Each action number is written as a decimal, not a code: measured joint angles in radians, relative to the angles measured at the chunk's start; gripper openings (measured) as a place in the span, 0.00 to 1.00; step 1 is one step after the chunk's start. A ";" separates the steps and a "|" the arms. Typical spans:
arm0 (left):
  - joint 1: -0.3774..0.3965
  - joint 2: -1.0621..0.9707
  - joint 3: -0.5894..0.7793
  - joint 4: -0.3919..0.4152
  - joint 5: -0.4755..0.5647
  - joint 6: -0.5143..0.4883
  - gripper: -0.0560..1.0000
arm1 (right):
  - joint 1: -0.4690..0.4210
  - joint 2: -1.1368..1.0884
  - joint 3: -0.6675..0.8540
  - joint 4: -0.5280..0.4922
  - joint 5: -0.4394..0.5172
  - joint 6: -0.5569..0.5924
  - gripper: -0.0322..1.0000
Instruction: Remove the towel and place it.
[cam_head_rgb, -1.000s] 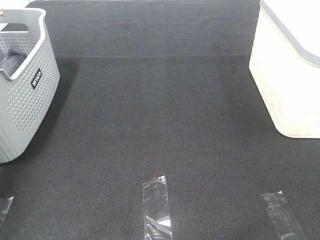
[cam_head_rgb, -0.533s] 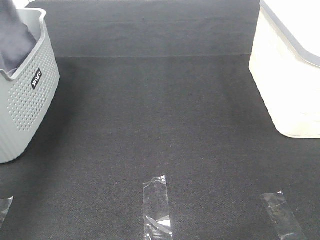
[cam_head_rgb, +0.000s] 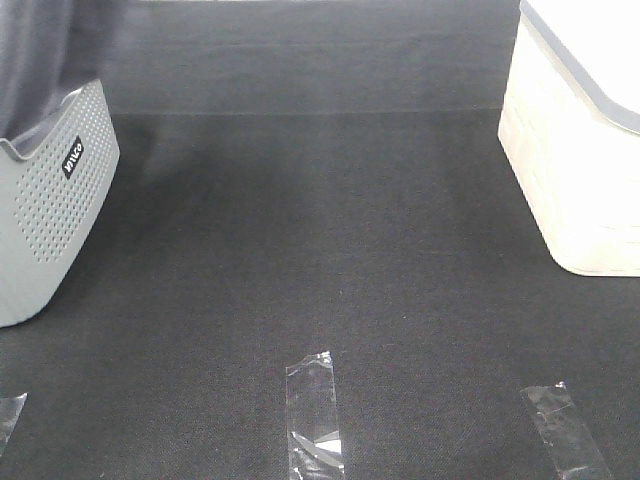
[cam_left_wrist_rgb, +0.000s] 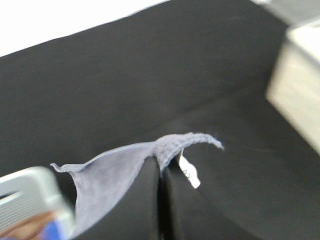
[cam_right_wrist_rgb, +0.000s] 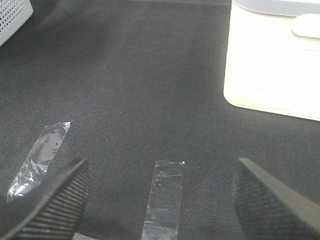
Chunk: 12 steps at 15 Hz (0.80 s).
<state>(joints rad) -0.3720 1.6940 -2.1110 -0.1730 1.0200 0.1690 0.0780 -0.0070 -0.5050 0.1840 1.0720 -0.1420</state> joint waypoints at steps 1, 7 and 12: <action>-0.029 0.000 0.000 -0.051 0.000 0.024 0.05 | 0.000 0.000 0.000 0.004 0.000 0.000 0.75; -0.199 0.000 0.000 -0.123 0.051 0.115 0.05 | 0.000 0.000 0.000 0.102 -0.024 -0.002 0.75; -0.263 0.000 0.000 -0.125 0.064 0.120 0.05 | 0.000 0.074 -0.006 0.175 -0.096 -0.012 0.75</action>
<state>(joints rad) -0.6350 1.6940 -2.1110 -0.2980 1.0840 0.2890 0.0780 0.0670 -0.5110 0.3590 0.9760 -0.1540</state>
